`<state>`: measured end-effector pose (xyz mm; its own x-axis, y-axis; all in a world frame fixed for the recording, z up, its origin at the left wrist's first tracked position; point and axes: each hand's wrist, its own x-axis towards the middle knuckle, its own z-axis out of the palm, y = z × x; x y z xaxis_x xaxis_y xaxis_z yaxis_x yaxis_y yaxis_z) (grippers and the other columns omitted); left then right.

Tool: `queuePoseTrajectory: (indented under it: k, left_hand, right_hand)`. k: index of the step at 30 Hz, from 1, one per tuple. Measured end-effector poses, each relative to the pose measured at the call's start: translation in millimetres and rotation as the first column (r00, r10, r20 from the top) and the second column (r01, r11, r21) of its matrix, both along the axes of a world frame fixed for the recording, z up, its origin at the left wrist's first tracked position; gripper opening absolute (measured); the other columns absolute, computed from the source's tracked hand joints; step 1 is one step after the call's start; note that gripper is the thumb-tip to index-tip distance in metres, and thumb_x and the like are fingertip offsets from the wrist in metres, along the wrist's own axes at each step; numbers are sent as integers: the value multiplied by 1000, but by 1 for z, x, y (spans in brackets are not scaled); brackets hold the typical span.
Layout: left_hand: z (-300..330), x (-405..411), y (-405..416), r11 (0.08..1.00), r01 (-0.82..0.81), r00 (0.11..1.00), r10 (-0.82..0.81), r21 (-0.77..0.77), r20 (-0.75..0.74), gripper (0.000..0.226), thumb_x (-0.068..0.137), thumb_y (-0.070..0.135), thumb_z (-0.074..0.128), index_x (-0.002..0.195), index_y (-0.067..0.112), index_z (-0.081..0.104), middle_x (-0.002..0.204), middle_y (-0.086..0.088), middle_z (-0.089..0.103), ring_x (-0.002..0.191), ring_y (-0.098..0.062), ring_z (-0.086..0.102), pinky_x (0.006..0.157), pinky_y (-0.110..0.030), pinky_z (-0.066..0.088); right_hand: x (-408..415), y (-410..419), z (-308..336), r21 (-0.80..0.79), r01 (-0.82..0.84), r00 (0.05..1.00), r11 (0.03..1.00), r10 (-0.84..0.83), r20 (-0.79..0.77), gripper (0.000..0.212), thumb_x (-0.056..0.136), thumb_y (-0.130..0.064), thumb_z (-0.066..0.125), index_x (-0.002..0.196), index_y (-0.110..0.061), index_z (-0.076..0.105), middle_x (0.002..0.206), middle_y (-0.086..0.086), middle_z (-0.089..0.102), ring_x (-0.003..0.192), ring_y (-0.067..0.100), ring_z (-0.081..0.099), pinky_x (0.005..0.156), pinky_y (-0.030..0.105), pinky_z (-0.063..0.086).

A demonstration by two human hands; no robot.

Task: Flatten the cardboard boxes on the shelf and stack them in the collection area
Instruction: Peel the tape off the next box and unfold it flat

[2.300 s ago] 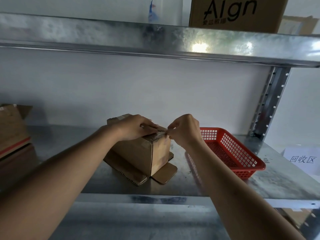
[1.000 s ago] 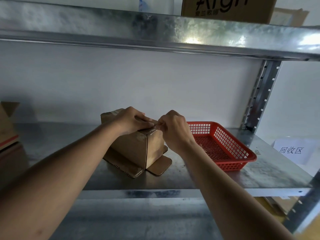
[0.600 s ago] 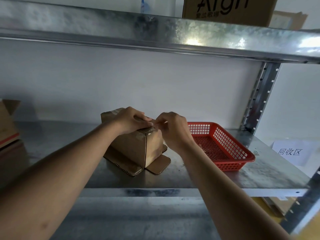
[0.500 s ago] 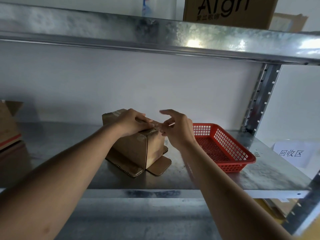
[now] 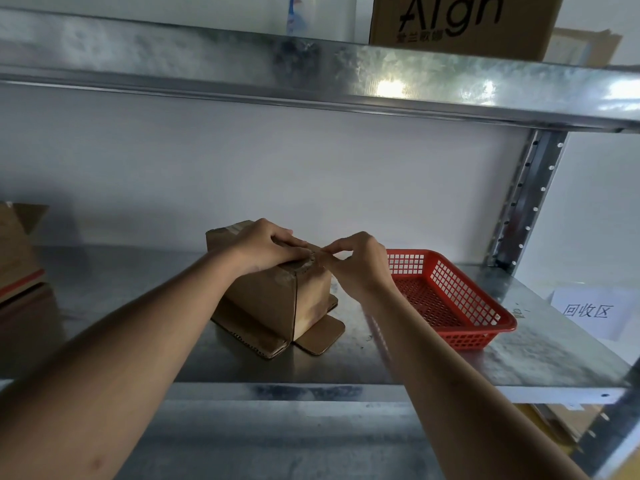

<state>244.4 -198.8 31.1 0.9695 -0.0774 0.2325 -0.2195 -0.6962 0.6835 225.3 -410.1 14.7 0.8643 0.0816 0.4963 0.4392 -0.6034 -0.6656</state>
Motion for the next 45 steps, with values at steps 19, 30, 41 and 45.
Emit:
queuePoseTrajectory:
  k: [19,30,41,45]
  left_hand:
    - [2,0,-1,1000,8,1000,-8,-12,-14,32,78,54,84,104,36,82,148,6,58,129,-12,52,100,-28,33]
    - [1,2,-2,1000,-6,1000,6,-23,-8,31,84,47,83,112,35,80,147,8,58,115,-2,47,76,-7,27]
    - [1,12,-1,999,-13,1000,12,-36,-29,15,78,42,88,92,43,82,71,44,59,79,19,53,67,-5,32]
    - [-1,11,1,999,33,999,-33,-14,19,19,84,35,84,103,37,81,82,39,54,80,23,51,69,-2,33]
  right_hand:
    - [-1,-3,13,-309,-102,986,946,138,97,12,84,-10,85,94,-15,83,89,1,76,81,17,69,70,27,55]
    - [2,2,9,-314,-64,994,947,90,68,28,93,4,63,98,-17,80,96,0,76,87,17,67,70,26,50]
    - [-23,6,15,-514,-50,976,856,152,157,25,90,9,53,86,-16,54,94,7,61,80,26,56,63,38,46]
    - [-31,6,21,-536,-73,961,841,202,187,24,90,8,55,85,-16,57,90,2,60,79,22,56,61,34,43]
